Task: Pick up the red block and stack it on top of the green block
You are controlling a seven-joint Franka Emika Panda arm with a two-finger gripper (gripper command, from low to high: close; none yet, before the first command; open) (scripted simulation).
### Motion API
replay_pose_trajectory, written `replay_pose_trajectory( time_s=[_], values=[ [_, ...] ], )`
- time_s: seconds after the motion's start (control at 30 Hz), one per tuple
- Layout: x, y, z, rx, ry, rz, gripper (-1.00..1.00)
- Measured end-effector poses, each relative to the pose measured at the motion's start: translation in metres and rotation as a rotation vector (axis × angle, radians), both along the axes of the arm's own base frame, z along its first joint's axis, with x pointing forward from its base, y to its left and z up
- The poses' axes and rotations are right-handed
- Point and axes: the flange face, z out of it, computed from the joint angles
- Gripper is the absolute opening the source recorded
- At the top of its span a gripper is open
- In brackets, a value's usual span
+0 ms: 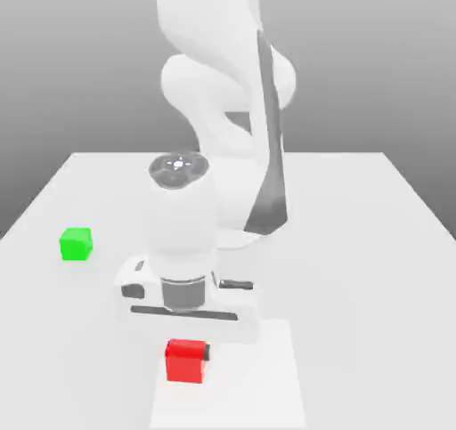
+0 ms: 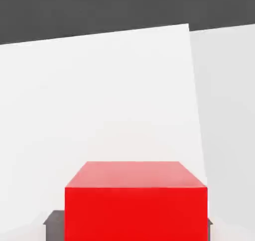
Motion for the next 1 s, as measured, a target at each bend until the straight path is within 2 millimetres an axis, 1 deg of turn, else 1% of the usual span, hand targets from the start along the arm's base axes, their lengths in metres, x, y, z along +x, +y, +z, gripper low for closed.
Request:
replay_pose_trajectory(
  time_s=[0.07,0.2,0.23,0.3,0.37,0.4,0.47,0.53,0.63,0.73,0.83,0.87,0.9,1.0],
  values=[
    [0.001,0.000,0.010,0.000,0.000,0.000,-1.00],
    [0.001,0.000,0.049,0.000,0.000,0.000,-1.00],
    [-0.001,-0.006,0.059,-0.002,0.000,-0.017,-1.00],
    [-0.018,-0.054,0.071,-0.016,0.000,-0.165,-1.00],
    [-0.045,-0.107,0.080,-0.030,0.001,-0.345,-1.00],
    [-0.060,-0.129,0.083,-0.036,0.001,-0.428,-1.00],
    [-0.089,-0.160,0.090,-0.045,0.002,-0.570,-1.00],
    [-0.120,-0.186,0.096,-0.050,0.002,-0.714,-1.00],
    [-0.178,-0.224,0.101,-0.047,0.003,-0.958,-1.00],
    [-0.240,-0.248,0.104,-0.034,0.003,-1.204,-1.00],
    [-0.301,-0.258,0.103,-0.010,0.000,-1.447,-1.00],
    [-0.310,-0.258,0.100,0.005,-0.001,-1.488,-1.00],
    [-0.313,-0.258,0.095,0.022,-0.002,-1.506,-1.00],
    [-0.312,-0.257,0.078,0.062,-0.004,-1.519,-1.00]
  ],
)
